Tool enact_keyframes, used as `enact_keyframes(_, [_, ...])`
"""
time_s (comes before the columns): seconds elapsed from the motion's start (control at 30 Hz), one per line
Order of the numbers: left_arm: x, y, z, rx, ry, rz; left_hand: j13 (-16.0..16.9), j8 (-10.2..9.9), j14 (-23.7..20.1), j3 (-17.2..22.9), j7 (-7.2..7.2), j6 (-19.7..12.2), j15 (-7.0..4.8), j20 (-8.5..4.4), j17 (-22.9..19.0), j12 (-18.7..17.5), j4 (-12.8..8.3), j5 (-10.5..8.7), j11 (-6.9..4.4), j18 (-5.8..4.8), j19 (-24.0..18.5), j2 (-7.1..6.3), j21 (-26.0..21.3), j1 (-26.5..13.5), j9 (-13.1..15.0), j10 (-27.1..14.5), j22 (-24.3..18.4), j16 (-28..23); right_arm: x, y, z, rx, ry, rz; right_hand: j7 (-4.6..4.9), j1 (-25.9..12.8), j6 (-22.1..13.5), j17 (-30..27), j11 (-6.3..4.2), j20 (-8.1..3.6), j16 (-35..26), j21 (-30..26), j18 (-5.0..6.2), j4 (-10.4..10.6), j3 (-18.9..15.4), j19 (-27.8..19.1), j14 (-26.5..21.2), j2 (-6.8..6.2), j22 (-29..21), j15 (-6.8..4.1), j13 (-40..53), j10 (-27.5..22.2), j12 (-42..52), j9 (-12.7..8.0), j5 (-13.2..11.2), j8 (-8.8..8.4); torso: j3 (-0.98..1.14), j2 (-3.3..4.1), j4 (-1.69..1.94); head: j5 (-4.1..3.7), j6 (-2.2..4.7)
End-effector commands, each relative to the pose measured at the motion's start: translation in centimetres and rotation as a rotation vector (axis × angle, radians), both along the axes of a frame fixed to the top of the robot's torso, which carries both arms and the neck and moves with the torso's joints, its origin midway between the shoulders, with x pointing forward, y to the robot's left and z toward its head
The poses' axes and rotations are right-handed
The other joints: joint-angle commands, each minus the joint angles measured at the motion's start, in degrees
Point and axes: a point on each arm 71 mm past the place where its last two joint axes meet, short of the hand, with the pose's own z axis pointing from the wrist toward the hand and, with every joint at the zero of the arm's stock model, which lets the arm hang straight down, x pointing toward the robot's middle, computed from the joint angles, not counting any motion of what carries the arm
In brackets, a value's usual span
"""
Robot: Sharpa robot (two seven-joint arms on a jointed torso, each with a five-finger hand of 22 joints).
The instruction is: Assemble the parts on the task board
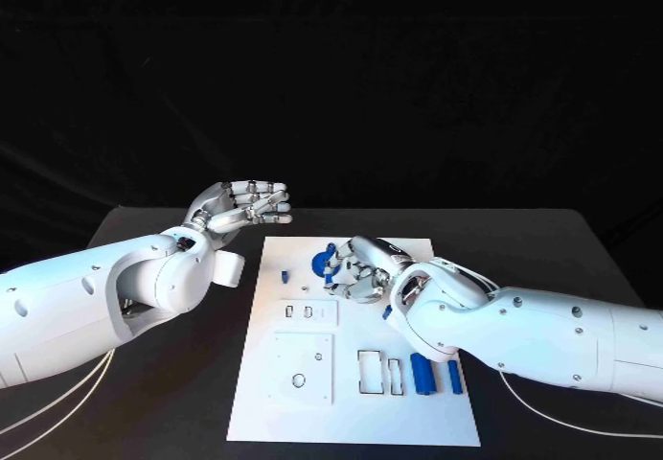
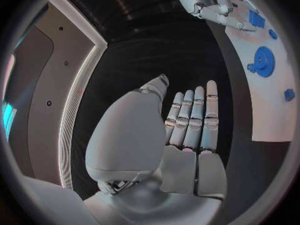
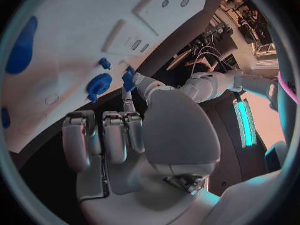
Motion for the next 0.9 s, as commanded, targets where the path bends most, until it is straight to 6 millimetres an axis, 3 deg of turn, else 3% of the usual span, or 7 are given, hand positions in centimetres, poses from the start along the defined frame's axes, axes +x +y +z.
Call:
enact_keyframes(0.03, [0.0,-0.3,0.1,-0.011,-0.001,-0.02,0.1,-0.2,0.3,0.0,0.76,0.0,0.3,0.09,0.1,-0.2,-0.2,-0.24,0.0,0.52,-0.4,0.3,-0.3,0.4,0.0,0.2,-0.1,-0.4,-0.5,0.6,-0.7,-0.084,0.003,0.011,-0.83,-0.3,0.2,12.0,-0.47,-0.29,0.0,0.3,-0.44,-0.2,0.3,4.0,5.5,0.36,12.9,-0.39,12.0,3.6,-0.4,1.2,0.3,1.23,0.1,0.09,-0.06,0.06,-0.24])
enact_keyframes(0.07, [0.0,-0.3,0.1,-0.011,0.0,-0.021,0.1,-0.2,0.3,0.0,0.76,0.0,0.3,0.09,0.1,-0.2,-0.2,-0.24,0.0,0.52,-0.4,0.3,-0.3,0.4,0.0,0.2,-0.1,-0.4,-0.6,0.8,-0.9,-0.088,0.006,0.014,-0.82,-0.4,0.2,12.0,-0.46,-0.29,0.0,0.3,-0.45,-0.2,0.4,4.0,5.5,0.26,12.9,-0.39,11.9,3.6,-0.4,1.2,0.3,1.24,0.1,0.07,-0.04,0.11,-0.55])
enact_keyframes(0.5, [0.0,-0.4,0.0,-0.011,0.002,-0.023,0.1,-0.2,0.3,0.0,0.77,0.0,0.29,0.1,0.1,-0.2,-0.2,-0.25,-0.01,0.53,-0.4,0.32,-0.3,0.4,0.0,0.3,-0.1,-0.4,-2.0,2.6,-2.4,-0.11,0.015,0.053,-0.8,-0.9,0.3,12.1,-0.43,-0.29,0.0,0.4,-0.47,-0.3,0.5,4.1,5.5,-0.07,13.0,-0.38,12.1,3.8,-0.2,1.3,0.2,1.36,0.1,0.12,0.0,0.86,-1.31])
enact_keyframes(0.7, [0.0,-0.3,0.0,-0.011,0.002,-0.023,0.1,-0.2,0.4,0.0,0.76,0.1,0.29,0.11,0.1,-0.1,-0.2,-0.26,-0.03,0.54,-0.5,0.34,-0.3,0.4,0.0,0.4,-0.1,-0.4,-2.2,2.8,-2.7,-0.113,0.012,0.059,-0.8,-1.0,0.2,12.1,-0.43,-0.29,0.0,0.5,-0.5,-0.4,0.5,4.2,5.5,-0.16,13.1,-0.38,12.1,3.7,-0.3,1.3,0.2,1.39,0.11,0.09,-0.14,1.12,-1.4])
enact_keyframes(0.9, [-0.1,-0.3,0.0,-0.01,0.003,-0.023,0.1,-0.2,0.4,0.0,0.76,0.1,0.28,0.12,0.1,-0.1,-0.2,-0.27,-0.04,0.55,-0.5,0.34,-0.3,0.3,0.0,0.4,-0.1,-0.4,-2.2,2.8,-2.9,-0.122,0.016,0.065,-0.78,-1.6,0.2,12.1,-0.42,-0.28,0.0,0.6,-0.52,-0.4,0.5,4.2,5.5,-0.59,13.2,-0.36,12.0,3.7,-0.3,1.3,0.2,1.43,0.1,0.1,-0.02,1.07,-1.52])
